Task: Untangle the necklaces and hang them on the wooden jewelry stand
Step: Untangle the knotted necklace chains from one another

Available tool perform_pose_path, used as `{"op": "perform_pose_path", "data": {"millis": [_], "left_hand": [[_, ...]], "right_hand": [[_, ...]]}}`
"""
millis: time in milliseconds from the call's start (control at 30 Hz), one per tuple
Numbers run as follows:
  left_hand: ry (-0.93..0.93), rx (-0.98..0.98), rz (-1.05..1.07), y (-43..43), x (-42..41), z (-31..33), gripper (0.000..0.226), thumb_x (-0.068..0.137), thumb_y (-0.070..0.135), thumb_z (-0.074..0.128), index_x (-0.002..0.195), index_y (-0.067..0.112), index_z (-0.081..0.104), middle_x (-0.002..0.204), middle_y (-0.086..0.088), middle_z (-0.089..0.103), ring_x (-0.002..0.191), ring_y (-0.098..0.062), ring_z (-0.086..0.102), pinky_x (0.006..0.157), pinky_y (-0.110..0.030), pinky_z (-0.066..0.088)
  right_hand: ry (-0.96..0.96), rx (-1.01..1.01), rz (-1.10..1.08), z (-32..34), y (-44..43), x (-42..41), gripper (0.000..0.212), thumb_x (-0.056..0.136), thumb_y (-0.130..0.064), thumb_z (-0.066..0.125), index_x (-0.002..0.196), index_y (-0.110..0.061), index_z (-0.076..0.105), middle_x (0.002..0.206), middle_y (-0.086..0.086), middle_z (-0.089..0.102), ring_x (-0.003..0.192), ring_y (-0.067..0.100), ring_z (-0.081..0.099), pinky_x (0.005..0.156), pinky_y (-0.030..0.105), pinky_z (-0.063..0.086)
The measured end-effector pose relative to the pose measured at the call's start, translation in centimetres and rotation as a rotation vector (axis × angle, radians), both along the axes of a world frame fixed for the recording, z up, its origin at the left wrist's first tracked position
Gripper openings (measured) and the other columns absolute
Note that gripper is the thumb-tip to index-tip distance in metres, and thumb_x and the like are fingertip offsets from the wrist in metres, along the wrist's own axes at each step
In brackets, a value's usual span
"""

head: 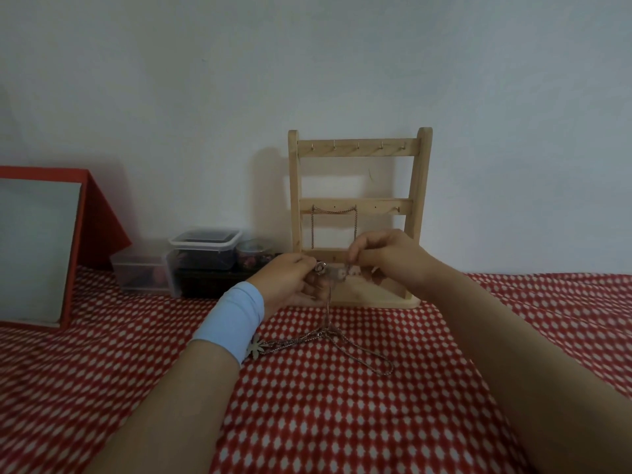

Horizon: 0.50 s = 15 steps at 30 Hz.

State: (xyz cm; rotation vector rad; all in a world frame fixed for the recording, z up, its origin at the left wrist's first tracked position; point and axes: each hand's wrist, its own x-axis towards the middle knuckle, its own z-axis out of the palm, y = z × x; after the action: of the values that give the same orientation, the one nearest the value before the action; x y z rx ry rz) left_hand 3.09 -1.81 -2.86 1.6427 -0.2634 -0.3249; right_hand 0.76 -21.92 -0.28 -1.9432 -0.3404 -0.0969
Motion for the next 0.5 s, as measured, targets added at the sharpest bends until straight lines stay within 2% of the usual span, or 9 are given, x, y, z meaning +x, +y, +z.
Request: {"op": "perform_pose_path", "data": {"millis": [100, 167, 267, 333, 400, 500], "left_hand": [[0.037, -0.054, 0.003, 0.2, 0.1, 0.0, 0.031, 0.104, 0.020, 0.040, 0.120, 0.001, 0.058, 0.107, -0.020, 0.070, 0.091, -0.028, 0.070, 0.091, -0.047, 0.056], [0.015, -0.045, 0.003, 0.2, 0.1, 0.1, 0.029, 0.104, 0.021, 0.042, 0.117, 0.002, 0.059, 0.104, -0.017, 0.069, 0.085, -0.023, 0.069, 0.087, -0.042, 0.058], [-0.053, 0.005, -0.013, 0.0, 0.0, 0.3, 0.028, 0.103, 0.022, 0.044, 0.114, 0.003, 0.061, 0.099, -0.014, 0.071, 0.084, -0.020, 0.070, 0.083, -0.036, 0.059], [-0.060, 0.009, -0.017, -0.1, 0.1, 0.6, 0.027, 0.102, 0.023, 0.046, 0.112, 0.003, 0.062, 0.098, -0.017, 0.073, 0.087, -0.026, 0.072, 0.085, -0.041, 0.059], [-0.077, 0.040, 0.010, -0.2, 0.2, 0.9, 0.026, 0.101, 0.026, 0.049, 0.109, 0.004, 0.062, 0.097, -0.018, 0.072, 0.086, -0.028, 0.071, 0.084, -0.044, 0.059], [-0.177, 0.155, 0.077, 0.0, 0.2, 1.1, 0.024, 0.100, 0.032, 0.051, 0.107, 0.012, 0.063, 0.093, -0.009, 0.071, 0.073, -0.019, 0.066, 0.076, -0.038, 0.060]], "right_hand": [[0.067, -0.059, 0.046, 0.0, -0.1, 0.0, 0.028, 0.090, 0.007, 0.052, 0.072, -0.010, 0.066, 0.061, -0.003, 0.062, 0.055, 0.013, 0.052, 0.057, 0.029, 0.044], [0.067, -0.079, 0.005, 0.0, 0.2, 0.1, 0.026, 0.091, 0.003, 0.052, 0.074, -0.010, 0.066, 0.062, -0.002, 0.061, 0.057, 0.014, 0.052, 0.056, 0.029, 0.044], [0.043, -0.167, -0.031, -0.3, 0.9, 0.1, 0.014, 0.094, -0.025, 0.067, 0.086, -0.014, 0.072, 0.074, -0.002, 0.069, 0.063, 0.013, 0.058, 0.055, 0.028, 0.047], [0.018, -0.265, -0.028, -0.6, 1.4, 0.2, 0.023, 0.087, -0.040, 0.077, 0.088, -0.017, 0.075, 0.075, -0.007, 0.073, 0.061, 0.009, 0.062, 0.053, 0.024, 0.049], [-0.010, -0.282, -0.024, -0.7, 1.6, 0.2, 0.020, 0.083, -0.035, 0.082, 0.085, -0.016, 0.077, 0.071, -0.009, 0.074, 0.058, 0.007, 0.062, 0.052, 0.022, 0.050], [-0.003, -0.199, -0.019, -0.6, 1.3, 0.1, 0.008, 0.088, -0.024, 0.079, 0.087, -0.017, 0.078, 0.075, -0.006, 0.077, 0.058, 0.007, 0.062, 0.053, 0.023, 0.053]]}}
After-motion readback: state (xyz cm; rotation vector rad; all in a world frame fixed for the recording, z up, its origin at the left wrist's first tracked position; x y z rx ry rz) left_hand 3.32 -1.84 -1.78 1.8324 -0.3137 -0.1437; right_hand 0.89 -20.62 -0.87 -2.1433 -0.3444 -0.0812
